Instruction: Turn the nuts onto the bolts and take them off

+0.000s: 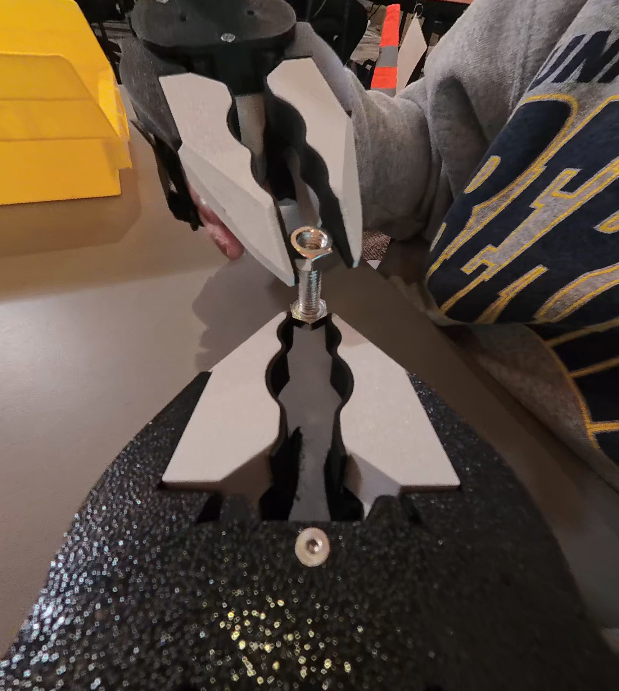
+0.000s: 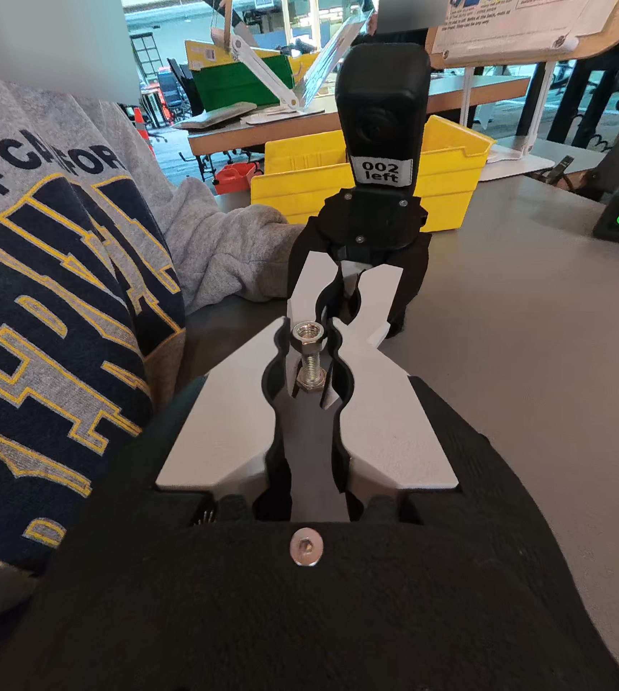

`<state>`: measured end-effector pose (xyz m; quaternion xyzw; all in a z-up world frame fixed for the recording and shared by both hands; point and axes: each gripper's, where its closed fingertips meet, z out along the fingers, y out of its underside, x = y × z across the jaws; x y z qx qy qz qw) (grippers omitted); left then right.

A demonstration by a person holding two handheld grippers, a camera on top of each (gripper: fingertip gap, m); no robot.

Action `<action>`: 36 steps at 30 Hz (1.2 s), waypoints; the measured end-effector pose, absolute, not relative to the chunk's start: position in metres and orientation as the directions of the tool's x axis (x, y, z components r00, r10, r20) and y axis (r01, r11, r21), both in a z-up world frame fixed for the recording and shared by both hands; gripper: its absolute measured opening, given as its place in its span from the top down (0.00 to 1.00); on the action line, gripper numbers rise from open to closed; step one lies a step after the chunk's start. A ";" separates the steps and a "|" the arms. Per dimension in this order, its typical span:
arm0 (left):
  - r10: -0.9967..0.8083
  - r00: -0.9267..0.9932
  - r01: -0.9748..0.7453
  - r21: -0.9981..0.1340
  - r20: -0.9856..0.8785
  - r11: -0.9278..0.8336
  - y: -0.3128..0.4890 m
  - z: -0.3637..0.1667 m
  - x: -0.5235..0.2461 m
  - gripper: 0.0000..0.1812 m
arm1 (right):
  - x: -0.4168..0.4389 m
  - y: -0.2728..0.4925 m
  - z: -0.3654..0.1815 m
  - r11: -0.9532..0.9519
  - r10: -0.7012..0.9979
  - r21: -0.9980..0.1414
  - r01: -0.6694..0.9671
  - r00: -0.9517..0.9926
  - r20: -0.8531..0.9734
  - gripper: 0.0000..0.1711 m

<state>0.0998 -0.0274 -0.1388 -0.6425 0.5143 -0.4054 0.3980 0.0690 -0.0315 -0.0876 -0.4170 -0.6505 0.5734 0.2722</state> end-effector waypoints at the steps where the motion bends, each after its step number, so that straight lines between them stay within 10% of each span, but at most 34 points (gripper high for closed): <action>1: -0.982 0.150 -0.335 -0.928 0.116 -0.161 -0.026 -0.139 0.099 0.92 | 0.068 -0.030 -0.088 -0.010 0.856 -0.973 0.230 -0.501 -0.127 0.89; 15: -0.900 0.419 -0.216 -0.948 0.125 -0.232 0.018 -0.129 0.080 0.92 | 0.044 0.013 -0.075 0.079 0.997 -0.996 -0.033 -0.002 0.079 0.90; 25: -0.828 0.560 -0.260 -0.939 0.043 -0.224 0.039 -0.135 0.060 1.00 | 0.042 0.029 -0.086 0.171 0.969 -0.976 0.134 0.158 0.191 0.80; 36: -0.743 0.659 -0.161 -0.943 0.117 -0.291 0.056 -0.132 0.040 1.00 | 0.042 0.062 -0.124 -0.010 0.958 -0.963 0.270 0.278 0.068 0.92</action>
